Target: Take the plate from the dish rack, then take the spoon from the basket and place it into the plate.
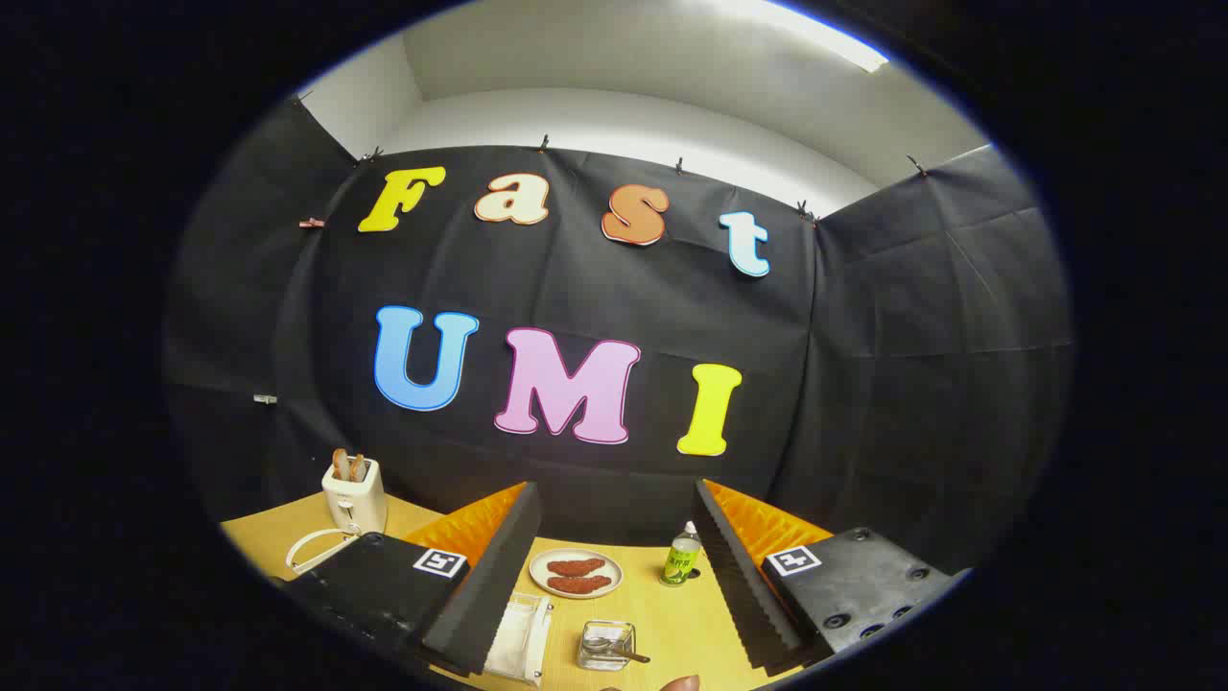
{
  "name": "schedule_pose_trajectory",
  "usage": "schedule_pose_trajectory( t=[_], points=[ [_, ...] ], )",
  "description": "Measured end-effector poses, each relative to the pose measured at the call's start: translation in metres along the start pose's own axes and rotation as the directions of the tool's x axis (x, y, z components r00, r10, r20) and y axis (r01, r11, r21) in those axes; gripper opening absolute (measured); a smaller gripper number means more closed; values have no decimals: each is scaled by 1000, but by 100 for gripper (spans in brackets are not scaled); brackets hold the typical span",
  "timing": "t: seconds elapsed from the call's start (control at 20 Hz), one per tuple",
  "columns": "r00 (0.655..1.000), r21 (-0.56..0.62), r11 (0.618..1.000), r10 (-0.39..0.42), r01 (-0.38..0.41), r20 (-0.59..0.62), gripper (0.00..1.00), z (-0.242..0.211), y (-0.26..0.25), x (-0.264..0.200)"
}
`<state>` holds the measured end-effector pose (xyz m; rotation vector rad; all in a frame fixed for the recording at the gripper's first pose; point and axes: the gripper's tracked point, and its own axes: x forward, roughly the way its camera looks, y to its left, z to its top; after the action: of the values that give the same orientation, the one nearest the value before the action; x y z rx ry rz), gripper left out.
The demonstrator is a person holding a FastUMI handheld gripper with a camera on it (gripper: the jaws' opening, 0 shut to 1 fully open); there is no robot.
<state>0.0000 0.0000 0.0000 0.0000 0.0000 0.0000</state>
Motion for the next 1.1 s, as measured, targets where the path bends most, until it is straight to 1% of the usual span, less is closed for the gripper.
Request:
schedule_pose_trajectory(
  t=[0.3,0.8,0.95,1.0,1.1],
  points=[
    [997,-14,999,-38,37,-61,97,-18,-8,2],
    [995,-10,999,-45,44,-93,97,-26,-8,1],
    [995,4,1000,-22,22,-94,97,-21,0,3],
    [995,21,1000,7,-5,-104,97,-19,10,5],
    [980,41,997,77,-71,-185,97,-31,34,11]
  ],
)
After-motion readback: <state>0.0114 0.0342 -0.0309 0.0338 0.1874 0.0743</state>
